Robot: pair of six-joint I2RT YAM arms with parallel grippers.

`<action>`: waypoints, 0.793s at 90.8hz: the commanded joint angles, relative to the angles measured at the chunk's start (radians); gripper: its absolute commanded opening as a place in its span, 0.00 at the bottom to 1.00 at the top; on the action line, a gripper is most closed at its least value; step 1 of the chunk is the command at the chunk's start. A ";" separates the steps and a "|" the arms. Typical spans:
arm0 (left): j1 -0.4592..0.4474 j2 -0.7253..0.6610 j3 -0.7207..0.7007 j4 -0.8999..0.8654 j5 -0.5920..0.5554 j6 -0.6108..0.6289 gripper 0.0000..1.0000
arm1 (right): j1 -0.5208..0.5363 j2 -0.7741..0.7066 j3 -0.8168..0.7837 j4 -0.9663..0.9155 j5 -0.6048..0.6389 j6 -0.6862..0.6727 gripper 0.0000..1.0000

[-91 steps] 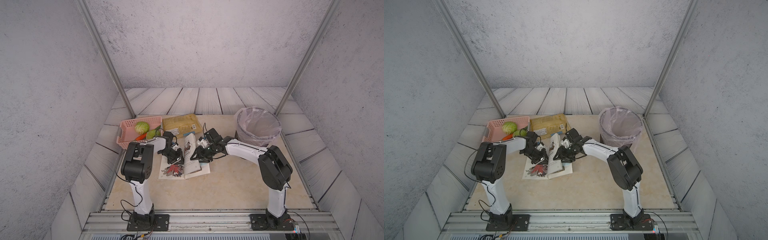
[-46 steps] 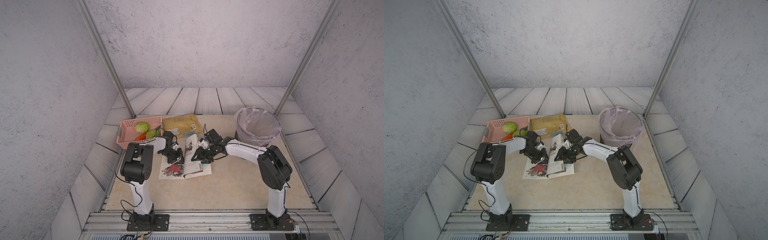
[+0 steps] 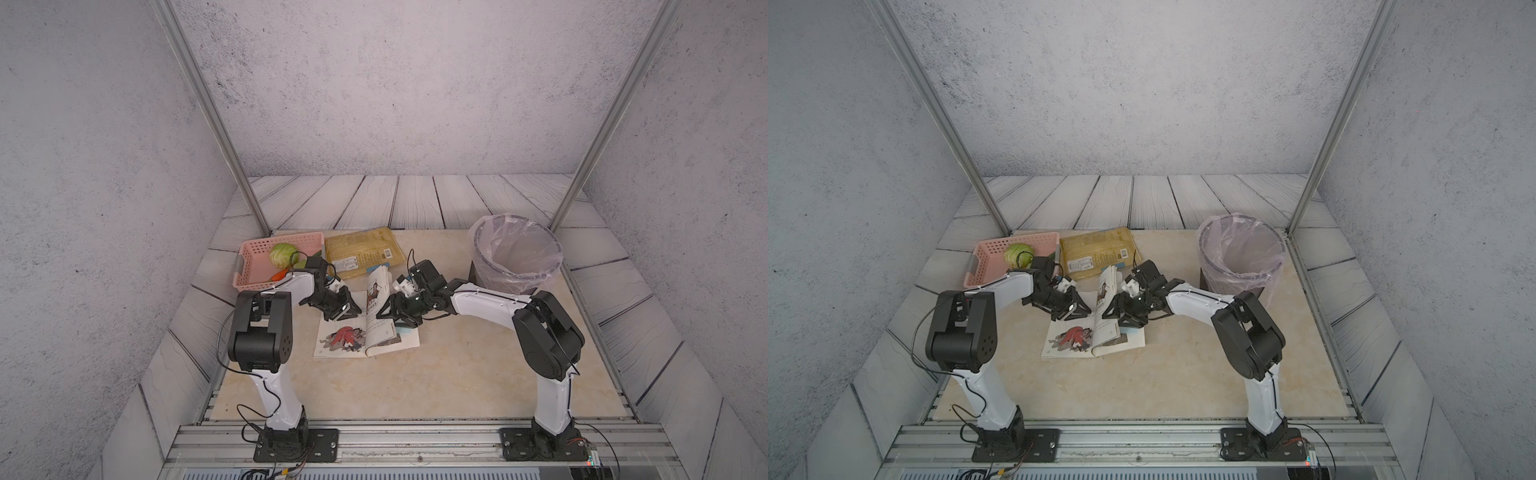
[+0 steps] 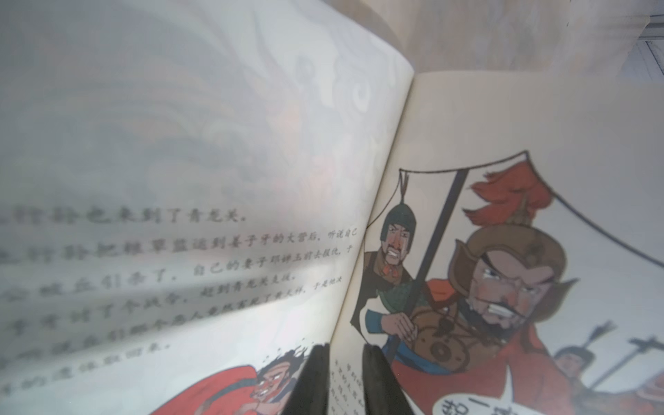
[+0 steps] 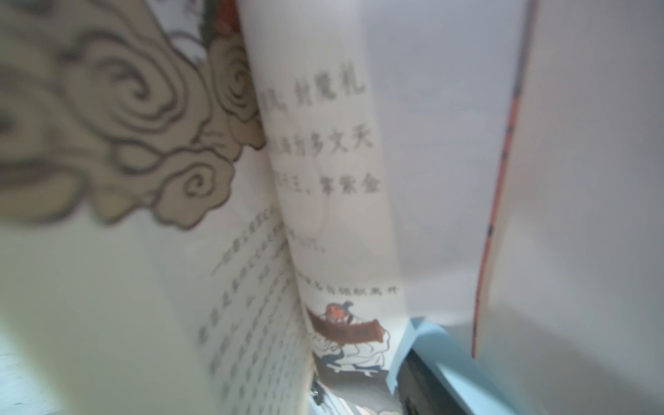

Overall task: Peel off the used sticky note
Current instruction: Turn the page of the book at the center of the board.

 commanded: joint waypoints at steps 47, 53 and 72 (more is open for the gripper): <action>0.011 -0.021 -0.009 0.006 0.037 -0.009 0.22 | -0.004 0.035 -0.027 0.148 -0.069 0.078 0.77; 0.016 -0.019 -0.013 0.009 0.037 -0.011 0.22 | -0.006 0.034 -0.034 0.158 -0.069 0.084 0.77; 0.018 -0.015 -0.012 0.012 0.043 -0.015 0.23 | -0.007 0.027 -0.048 0.193 -0.077 0.099 0.80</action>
